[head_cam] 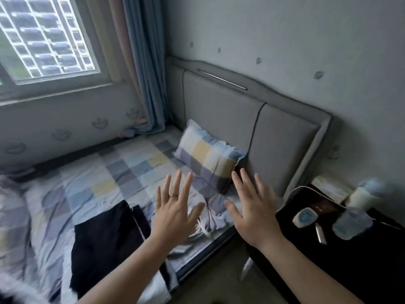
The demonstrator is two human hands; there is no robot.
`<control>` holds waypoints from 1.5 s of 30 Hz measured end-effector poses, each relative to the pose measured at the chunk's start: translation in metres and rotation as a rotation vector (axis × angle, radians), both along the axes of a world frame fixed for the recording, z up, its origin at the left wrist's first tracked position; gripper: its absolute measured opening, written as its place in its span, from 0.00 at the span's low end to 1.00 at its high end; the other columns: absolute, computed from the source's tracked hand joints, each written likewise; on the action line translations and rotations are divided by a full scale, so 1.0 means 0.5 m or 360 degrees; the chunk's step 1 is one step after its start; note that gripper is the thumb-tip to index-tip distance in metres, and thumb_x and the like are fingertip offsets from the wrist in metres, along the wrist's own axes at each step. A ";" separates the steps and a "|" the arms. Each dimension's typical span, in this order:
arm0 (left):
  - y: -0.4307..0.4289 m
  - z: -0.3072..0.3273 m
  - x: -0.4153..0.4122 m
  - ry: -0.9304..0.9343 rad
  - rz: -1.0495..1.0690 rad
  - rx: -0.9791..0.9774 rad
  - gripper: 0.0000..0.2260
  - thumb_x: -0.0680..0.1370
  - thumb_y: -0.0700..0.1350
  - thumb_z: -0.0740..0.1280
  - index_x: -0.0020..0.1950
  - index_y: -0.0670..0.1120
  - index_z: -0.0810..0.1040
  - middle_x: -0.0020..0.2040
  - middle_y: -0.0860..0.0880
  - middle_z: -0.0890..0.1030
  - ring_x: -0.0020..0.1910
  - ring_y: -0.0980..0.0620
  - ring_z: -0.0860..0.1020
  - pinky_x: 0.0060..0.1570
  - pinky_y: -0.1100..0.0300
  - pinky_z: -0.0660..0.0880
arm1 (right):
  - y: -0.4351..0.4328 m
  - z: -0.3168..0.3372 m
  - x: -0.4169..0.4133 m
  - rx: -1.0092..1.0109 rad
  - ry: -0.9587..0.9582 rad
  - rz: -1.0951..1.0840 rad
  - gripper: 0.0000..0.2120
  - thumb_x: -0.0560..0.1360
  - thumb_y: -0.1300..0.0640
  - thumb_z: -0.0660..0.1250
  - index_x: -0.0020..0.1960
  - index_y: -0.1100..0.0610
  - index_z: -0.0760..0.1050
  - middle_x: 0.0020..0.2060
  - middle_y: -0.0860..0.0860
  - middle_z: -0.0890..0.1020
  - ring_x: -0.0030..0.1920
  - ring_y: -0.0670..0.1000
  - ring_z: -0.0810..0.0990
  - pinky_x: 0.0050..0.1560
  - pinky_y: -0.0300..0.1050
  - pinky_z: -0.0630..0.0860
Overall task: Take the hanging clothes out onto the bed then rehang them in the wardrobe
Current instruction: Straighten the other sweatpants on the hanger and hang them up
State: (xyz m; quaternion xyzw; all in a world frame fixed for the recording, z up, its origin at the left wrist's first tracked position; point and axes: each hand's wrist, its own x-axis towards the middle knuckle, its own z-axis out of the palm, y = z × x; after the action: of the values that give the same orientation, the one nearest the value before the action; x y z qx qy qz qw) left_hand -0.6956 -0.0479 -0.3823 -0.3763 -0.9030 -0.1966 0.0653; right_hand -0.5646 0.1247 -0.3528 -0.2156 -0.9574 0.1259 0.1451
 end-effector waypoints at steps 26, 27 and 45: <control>-0.063 -0.314 -0.454 -0.0885 0.0876 -0.0177 0.39 0.74 0.72 0.41 0.81 0.56 0.47 0.82 0.49 0.51 0.80 0.48 0.45 0.77 0.45 0.46 | 0.036 -0.330 -0.628 -0.0172 -0.0890 0.0581 0.33 0.79 0.34 0.47 0.78 0.39 0.36 0.79 0.42 0.40 0.78 0.53 0.37 0.73 0.64 0.35; -0.066 -0.327 -0.477 -0.0915 0.0874 -0.0177 0.38 0.74 0.72 0.41 0.81 0.56 0.47 0.82 0.48 0.51 0.80 0.48 0.45 0.77 0.45 0.47 | 0.033 -0.340 -0.651 -0.0167 -0.0911 0.0572 0.33 0.79 0.34 0.47 0.78 0.40 0.36 0.79 0.42 0.40 0.78 0.53 0.37 0.73 0.64 0.36; 0.041 -0.955 -0.797 -0.1356 0.0749 -0.0519 0.30 0.82 0.60 0.55 0.81 0.50 0.54 0.80 0.45 0.57 0.79 0.44 0.54 0.76 0.47 0.53 | 0.189 -0.947 -0.980 -0.0175 -0.1529 0.0340 0.31 0.80 0.38 0.51 0.78 0.40 0.43 0.79 0.42 0.47 0.78 0.54 0.44 0.73 0.64 0.44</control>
State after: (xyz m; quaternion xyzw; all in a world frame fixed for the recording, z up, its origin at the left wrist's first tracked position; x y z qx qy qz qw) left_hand -1.0941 -0.0272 -0.8596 -0.0547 -0.9287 -0.1691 -0.3254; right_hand -1.0544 0.2192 -0.8261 -0.1572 -0.9248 0.0768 -0.3380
